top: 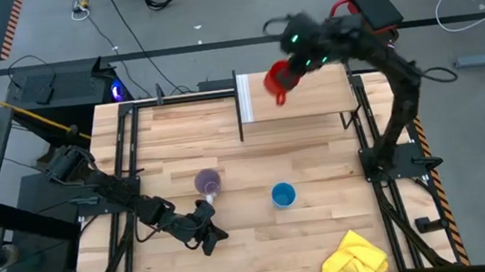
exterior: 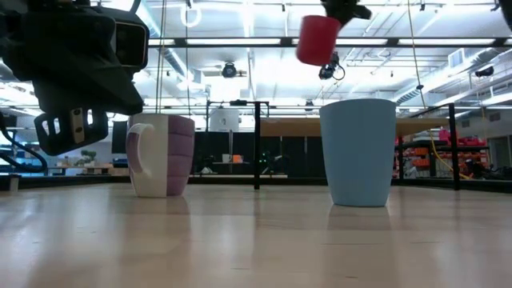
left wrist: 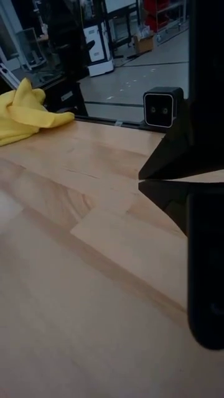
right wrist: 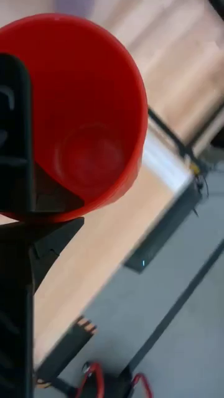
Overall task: Stack small to large cups/mugs on shelf
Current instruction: Put the red mug on the shelf
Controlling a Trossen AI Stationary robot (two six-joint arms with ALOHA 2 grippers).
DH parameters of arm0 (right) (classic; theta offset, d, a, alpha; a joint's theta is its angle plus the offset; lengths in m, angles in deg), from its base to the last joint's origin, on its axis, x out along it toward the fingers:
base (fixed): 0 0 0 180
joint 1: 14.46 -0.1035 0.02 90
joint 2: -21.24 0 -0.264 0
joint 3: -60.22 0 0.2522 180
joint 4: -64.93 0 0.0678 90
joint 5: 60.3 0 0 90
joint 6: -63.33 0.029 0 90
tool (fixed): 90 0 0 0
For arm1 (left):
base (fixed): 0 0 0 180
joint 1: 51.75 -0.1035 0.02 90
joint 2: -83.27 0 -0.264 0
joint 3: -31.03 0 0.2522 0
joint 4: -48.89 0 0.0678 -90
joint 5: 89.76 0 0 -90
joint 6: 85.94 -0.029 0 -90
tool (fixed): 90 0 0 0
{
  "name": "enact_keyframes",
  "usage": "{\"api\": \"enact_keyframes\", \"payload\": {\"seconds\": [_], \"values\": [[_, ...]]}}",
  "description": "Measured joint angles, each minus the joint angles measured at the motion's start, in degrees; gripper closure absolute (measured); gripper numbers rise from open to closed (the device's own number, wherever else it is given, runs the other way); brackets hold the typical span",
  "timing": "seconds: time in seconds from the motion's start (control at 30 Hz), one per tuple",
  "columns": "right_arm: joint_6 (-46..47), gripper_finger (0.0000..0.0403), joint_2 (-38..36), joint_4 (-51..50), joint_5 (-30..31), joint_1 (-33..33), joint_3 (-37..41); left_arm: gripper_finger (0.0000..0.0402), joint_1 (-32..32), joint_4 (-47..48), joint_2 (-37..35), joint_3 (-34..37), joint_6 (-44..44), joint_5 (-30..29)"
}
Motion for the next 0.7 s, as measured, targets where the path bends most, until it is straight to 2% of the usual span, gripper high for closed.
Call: {"api": "enact_keyframes", "payload": {"seconds": [0.17,0.3,0.47,0.7], "values": [[-3.8,0.0396,-3.4,0.1,-3.6,10.2,2.8,0.0389,0.0,0.0,0.0,0.0,0.0,0.0],[-5.1,0.0396,-8.0,0.1,-6.8,16.2,12.7,0.039,0.0,0.0,0.0,0.0,0.0,0.0],[-7.0,0.0395,-16.3,-0.1,-7.7,18.5,27.3,0.038,0.0,0.0,0.0,0.0,0.0,-2.0],[-8.8,0.0396,-22.8,-0.1,-7.9,21.1,38.4,0.0384,-1.9,0.0,0.0,0.0,-0.1,-2.4]]}}
